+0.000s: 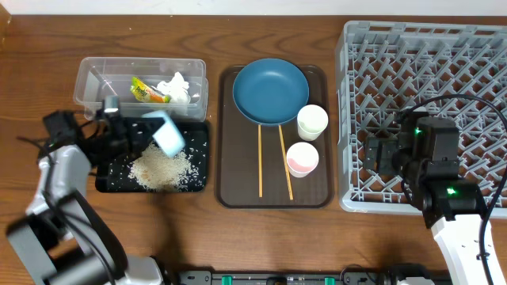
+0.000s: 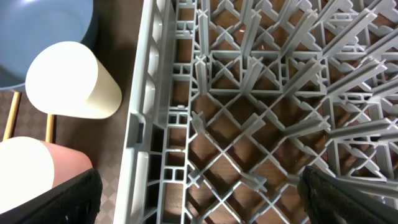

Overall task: Sort waste into correct bins and load items into the dishwasher rack
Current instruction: 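Return the emptied bowl to the brown tray with the left gripper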

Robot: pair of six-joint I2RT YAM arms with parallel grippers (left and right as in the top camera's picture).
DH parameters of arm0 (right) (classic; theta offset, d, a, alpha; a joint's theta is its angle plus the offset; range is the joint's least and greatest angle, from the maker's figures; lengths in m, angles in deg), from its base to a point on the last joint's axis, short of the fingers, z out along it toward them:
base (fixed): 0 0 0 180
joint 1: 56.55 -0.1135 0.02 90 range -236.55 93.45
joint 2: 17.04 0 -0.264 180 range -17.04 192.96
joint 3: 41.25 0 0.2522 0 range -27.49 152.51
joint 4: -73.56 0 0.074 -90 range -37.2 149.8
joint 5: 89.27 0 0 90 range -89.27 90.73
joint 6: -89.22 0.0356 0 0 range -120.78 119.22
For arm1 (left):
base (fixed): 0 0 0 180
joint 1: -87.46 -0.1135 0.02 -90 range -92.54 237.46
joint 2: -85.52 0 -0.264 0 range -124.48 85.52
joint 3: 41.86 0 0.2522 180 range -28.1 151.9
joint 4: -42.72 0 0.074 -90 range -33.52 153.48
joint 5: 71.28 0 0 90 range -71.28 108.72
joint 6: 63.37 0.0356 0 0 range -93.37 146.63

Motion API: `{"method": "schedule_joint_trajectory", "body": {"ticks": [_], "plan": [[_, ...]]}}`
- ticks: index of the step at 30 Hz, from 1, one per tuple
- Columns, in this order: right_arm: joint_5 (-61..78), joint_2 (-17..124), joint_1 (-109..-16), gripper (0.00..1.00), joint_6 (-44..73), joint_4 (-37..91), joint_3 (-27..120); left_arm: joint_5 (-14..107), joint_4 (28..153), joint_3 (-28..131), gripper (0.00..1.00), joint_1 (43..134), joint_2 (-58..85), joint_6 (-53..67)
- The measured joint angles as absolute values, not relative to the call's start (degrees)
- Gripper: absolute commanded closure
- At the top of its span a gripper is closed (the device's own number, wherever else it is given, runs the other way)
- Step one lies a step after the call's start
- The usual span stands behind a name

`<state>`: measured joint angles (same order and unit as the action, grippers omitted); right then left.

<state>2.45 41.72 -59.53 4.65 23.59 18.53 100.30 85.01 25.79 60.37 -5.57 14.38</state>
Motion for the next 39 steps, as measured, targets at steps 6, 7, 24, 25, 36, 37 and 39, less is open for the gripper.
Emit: {"method": "schedule_joint_trajectory", "body": {"ticks": [6,7,24,25,36,37,39], "plan": [[2.45,41.72,-59.53,0.01,4.63,23.59,18.53,84.04,84.25,25.81,0.92,75.73,7.04,13.03],[2.42,41.72,-59.53,0.01,4.65,23.61,18.53,80.7,84.12,25.81,0.92,78.9,8.37,12.92],[2.45,41.72,-59.53,0.01,4.65,23.59,18.53,36.83,79.81,25.81,0.92,115.99,-5.44,12.7],[2.45,41.72,-59.53,0.01,4.65,23.57,18.53,35.87,79.55,25.81,0.92,116.23,-6.6,12.7],[2.45,41.72,-59.53,0.01,4.65,23.39,18.53,32.44,83.11,27.01,0.47,116.39,-5.88,13.4],[2.45,41.72,-59.53,0.01,4.65,23.42,18.53,32.5,83.33,27.47,0.46,116.39,-5.18,13.4],[2.42,41.72,-59.53,0.01,4.65,23.39,18.53,33.25,82.89,28.96,0.46,116.39,-3.12,13.4]]}}
